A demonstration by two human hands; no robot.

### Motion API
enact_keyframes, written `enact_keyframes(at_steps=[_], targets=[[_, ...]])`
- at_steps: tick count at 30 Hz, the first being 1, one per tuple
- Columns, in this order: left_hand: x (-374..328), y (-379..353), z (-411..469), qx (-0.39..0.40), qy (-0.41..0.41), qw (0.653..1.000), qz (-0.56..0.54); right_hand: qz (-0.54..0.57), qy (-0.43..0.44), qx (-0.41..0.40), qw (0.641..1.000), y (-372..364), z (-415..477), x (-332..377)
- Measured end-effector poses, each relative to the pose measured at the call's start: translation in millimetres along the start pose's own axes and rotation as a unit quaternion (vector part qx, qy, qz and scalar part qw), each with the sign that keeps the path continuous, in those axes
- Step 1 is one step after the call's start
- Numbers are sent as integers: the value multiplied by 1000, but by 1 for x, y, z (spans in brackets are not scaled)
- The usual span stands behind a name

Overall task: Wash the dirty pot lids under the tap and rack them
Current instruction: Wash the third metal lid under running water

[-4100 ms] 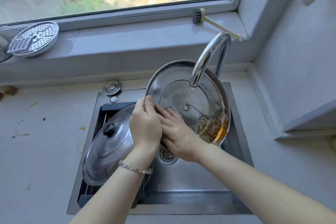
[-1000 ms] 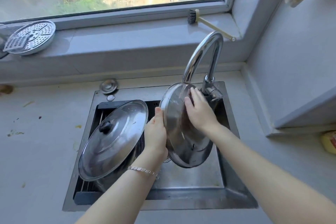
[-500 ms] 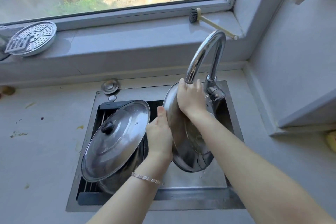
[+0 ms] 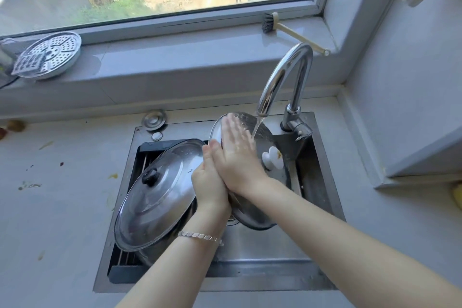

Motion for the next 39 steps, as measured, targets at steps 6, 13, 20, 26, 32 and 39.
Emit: enact_keyframes(at_steps=[6, 13, 20, 26, 32, 39], targets=[[-2, 11, -17, 45, -117, 991, 42, 180, -261, -29, 948, 27, 63, -53], [-3, 22, -5, 1, -109, 994, 27, 402, -276, 115, 865, 19, 70, -96], [-14, 19, 7, -61, 27, 994, -88, 312, -153, -10, 938, 9, 60, -108], [-35, 16, 30, -197, 44, 973, -110, 126, 5, -4, 992, -32, -25, -61], [-26, 12, 12, -209, 43, 974, -80, 111, -130, -5, 985, -20, -5, -69], [-18, 12, 13, -214, 117, 964, -108, -21, 16, -8, 1000, -22, -43, -23]])
Point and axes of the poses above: each hand's wrist, its own z-axis towards the middle knuckle, its own y-axis out of the back of the hand, x = y × z, the point moved 2 cm from there along z, towards the middle knuckle, and after that the axes turned 2 degrees about -z, right-handed, at the moved point
